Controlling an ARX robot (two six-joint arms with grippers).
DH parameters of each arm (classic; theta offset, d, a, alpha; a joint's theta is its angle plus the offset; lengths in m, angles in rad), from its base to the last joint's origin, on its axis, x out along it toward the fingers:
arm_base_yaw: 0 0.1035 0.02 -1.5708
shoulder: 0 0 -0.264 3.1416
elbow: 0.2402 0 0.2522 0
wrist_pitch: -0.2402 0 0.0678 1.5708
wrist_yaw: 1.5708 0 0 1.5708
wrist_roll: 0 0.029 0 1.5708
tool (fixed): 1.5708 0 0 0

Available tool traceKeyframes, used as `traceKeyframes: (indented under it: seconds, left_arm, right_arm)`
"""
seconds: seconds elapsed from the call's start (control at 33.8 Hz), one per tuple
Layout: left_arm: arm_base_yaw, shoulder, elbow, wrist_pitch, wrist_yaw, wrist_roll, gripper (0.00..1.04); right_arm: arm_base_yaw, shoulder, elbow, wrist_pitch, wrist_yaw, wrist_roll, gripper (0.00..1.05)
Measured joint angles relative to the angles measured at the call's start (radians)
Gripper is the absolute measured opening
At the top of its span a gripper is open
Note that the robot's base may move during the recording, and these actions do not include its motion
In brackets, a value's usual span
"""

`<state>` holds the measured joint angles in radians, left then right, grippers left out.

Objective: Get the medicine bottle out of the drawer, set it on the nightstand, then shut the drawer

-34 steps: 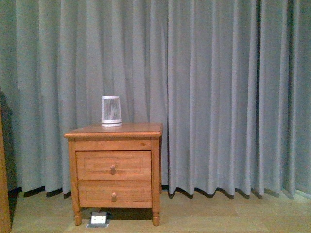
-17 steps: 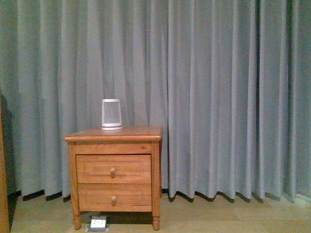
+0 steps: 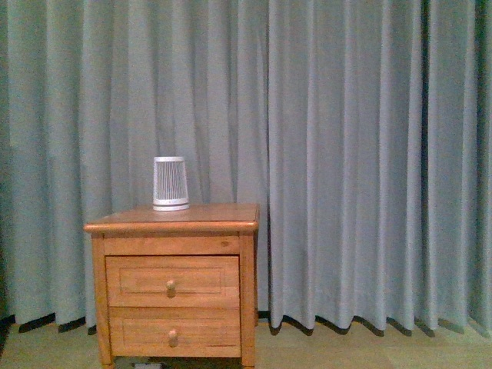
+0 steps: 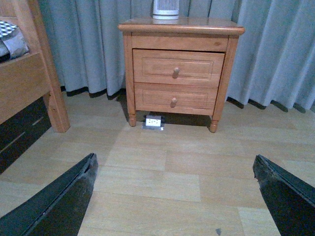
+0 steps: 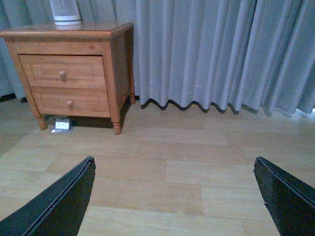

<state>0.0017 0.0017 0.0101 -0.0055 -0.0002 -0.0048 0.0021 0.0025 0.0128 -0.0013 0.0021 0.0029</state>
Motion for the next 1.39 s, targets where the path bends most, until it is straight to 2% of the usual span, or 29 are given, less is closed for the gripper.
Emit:
traceKeyframes:
  seconds: [1.33, 1.39]
  left_arm:
    - [-0.001, 0.000, 0.000, 0.000, 0.001, 0.000, 0.98]
    - [0.008, 0.023, 0.017, -0.054, 0.044, -0.020, 0.98]
  right_arm:
    - [0.000, 0.000, 0.000, 0.000, 0.000, 0.000, 0.98]
    - [0.000, 0.000, 0.000, 0.000, 0.000, 0.000, 0.98]
